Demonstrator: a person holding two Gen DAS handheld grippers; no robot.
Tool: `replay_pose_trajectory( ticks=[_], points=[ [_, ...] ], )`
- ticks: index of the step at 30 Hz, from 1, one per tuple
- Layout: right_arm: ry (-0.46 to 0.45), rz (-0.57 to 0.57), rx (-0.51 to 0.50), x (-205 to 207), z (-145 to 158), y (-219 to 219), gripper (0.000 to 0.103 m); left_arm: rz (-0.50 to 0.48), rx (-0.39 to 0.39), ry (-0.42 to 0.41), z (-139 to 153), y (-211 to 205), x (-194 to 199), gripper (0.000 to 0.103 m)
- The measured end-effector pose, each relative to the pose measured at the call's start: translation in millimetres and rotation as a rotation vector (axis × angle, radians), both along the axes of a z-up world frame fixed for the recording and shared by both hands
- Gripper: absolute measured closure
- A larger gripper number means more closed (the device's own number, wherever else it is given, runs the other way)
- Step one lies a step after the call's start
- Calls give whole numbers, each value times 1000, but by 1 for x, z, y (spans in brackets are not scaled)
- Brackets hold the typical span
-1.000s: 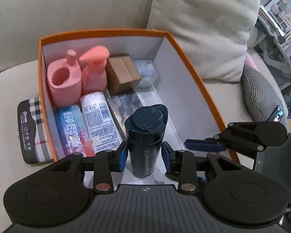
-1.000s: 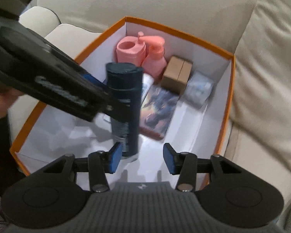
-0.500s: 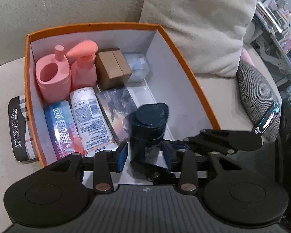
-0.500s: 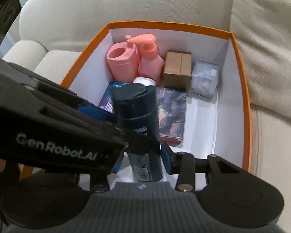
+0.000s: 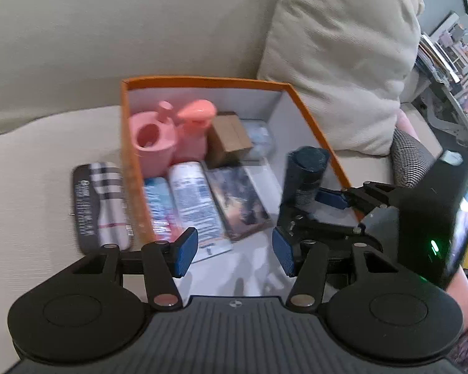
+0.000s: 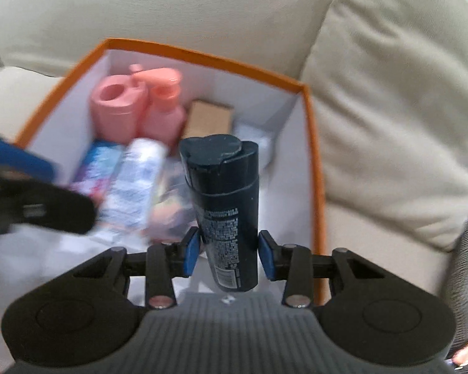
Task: Organize rigid objects
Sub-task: 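Lower the dark deodorant can into the box and open the left tool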
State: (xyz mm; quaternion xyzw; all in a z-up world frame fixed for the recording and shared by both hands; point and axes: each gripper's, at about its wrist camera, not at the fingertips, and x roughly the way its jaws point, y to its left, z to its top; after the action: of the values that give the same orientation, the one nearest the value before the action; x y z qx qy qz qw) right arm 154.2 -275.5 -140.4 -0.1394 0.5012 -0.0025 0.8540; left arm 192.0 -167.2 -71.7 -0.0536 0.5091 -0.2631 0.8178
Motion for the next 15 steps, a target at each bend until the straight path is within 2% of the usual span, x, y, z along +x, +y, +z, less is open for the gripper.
replay_pose_trajectory(
  ticks=[7,13,15],
  points=[
    [-15,-26,-42,7,-9,4,62,35,-51,-12,10,20,-2,41],
    [-14,6,-48,13,-17,9,62,52,-57,-35,17,24,-4,41],
    [-5,3,-78,16,-20,12,62,54,-63,-37,19,27,-4,41]
  ],
)
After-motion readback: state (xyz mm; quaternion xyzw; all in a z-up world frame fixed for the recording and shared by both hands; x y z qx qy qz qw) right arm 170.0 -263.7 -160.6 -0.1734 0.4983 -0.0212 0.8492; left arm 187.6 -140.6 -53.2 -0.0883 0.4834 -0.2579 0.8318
